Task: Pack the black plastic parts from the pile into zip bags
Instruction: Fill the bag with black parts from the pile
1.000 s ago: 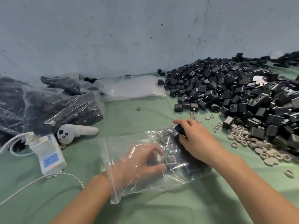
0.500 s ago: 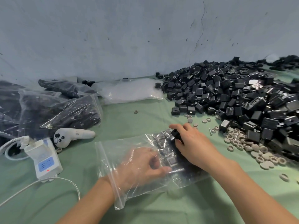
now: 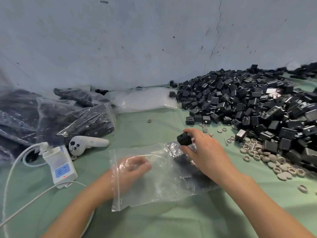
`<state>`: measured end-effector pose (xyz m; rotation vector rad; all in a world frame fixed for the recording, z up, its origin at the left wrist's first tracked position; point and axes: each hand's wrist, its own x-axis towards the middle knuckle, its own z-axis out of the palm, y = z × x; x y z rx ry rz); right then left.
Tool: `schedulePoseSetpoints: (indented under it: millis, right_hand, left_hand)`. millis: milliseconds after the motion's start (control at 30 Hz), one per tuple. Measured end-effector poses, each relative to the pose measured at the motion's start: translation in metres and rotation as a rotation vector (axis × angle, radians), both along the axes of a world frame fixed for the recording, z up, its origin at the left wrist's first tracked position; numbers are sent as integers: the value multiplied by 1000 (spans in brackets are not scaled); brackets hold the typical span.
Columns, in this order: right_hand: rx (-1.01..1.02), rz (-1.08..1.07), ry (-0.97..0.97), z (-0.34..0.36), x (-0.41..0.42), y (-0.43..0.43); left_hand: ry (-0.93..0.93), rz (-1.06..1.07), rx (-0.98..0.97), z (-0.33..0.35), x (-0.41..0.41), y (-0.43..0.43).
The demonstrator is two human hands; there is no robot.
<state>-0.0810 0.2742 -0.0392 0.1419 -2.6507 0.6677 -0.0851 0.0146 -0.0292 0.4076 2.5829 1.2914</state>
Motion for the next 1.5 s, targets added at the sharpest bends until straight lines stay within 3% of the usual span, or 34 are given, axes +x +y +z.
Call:
schedulePoseSetpoints:
  millis: [167, 300, 600, 700, 1000, 1133, 1300, 1400, 1500]
  right_hand:
    - [-104, 19, 24, 6, 14, -8]
    - [-227, 67, 3, 7, 25, -15]
    - [-182, 197, 90, 10, 48, -38]
    - [-189, 238, 83, 7, 49, -42]
    - [-213, 403, 39, 1, 58, -70]
    - [-291, 429, 22, 4, 58, -69]
    - [-252, 209, 69, 12, 45, -35]
    - [-185, 77, -15, 10, 34, -11]
    - [-144, 2, -88, 9, 26, 7]
  left_hand:
    - [8, 200, -38, 10, 5, -53]
    - [267, 393, -61, 18, 17, -66]
    - [661, 301, 155, 46, 56, -30]
    - [625, 178, 146, 46, 65, -22]
    - [655, -101, -121, 25, 62, 2]
    - [549, 107, -7, 31, 51, -14]
    - [260, 446, -37, 33, 35, -65]
    - [179, 412, -193, 21, 38, -80]
    - [103, 288, -106, 7, 43, -79]
